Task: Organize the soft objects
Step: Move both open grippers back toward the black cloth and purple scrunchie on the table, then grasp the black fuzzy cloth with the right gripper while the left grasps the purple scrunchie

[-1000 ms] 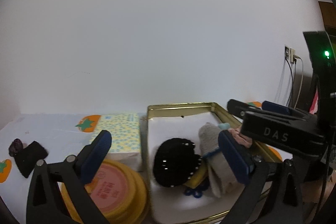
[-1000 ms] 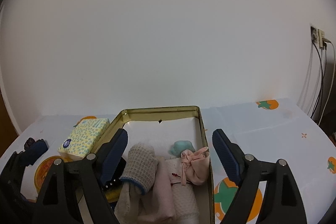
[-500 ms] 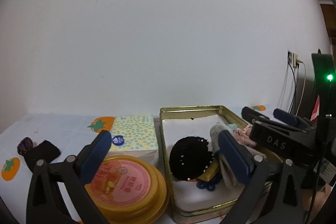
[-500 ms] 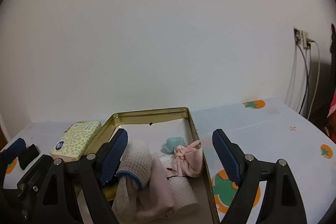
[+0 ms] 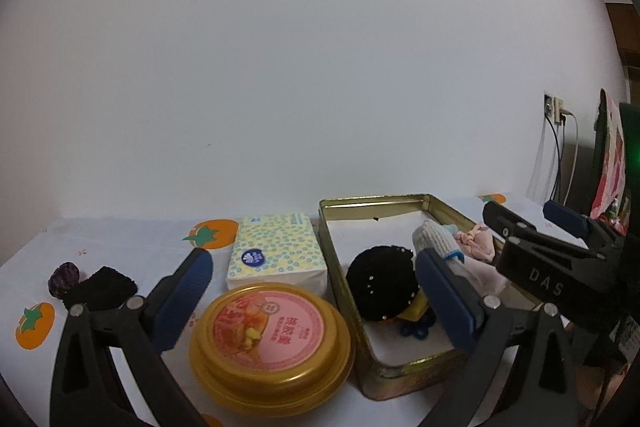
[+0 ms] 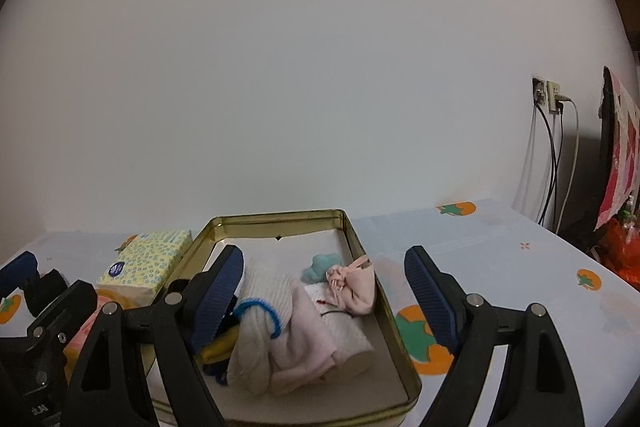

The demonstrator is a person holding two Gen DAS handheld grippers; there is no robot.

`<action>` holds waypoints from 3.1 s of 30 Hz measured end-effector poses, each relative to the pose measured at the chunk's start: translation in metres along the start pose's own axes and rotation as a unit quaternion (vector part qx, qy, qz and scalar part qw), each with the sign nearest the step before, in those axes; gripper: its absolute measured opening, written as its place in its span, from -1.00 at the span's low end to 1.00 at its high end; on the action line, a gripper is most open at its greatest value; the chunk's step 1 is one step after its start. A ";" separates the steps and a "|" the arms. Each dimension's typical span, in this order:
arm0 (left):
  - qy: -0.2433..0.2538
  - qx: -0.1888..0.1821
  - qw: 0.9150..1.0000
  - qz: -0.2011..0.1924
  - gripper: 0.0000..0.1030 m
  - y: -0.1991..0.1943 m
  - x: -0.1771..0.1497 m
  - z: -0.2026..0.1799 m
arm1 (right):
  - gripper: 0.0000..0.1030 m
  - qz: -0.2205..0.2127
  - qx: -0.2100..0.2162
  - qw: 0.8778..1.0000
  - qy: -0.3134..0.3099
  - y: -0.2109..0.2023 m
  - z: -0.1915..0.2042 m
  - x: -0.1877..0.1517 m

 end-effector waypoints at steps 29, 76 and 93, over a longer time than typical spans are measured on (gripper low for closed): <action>-0.008 0.061 0.997 0.042 0.99 -0.011 -0.011 0.133 | 0.65 -0.012 0.079 0.997 0.018 -0.032 0.133 -0.016; -0.121 0.270 0.939 0.178 0.99 0.017 -0.035 0.374 | -0.16 0.298 0.255 0.918 -0.061 0.101 0.393 -0.096; -0.076 0.120 0.977 0.160 0.98 0.030 -0.026 0.328 | -0.50 0.140 0.277 0.946 -0.092 0.051 0.305 -0.068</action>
Point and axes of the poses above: each gripper's, at about its wrist camera, not at the fingertips, and y roughly the way its jaws point, z to its left, x to its top, the point moved 3 cm from there along y, roughly the way its jaws point, and after that the axes turned 4 degrees about -z, right-handed, at the moved point
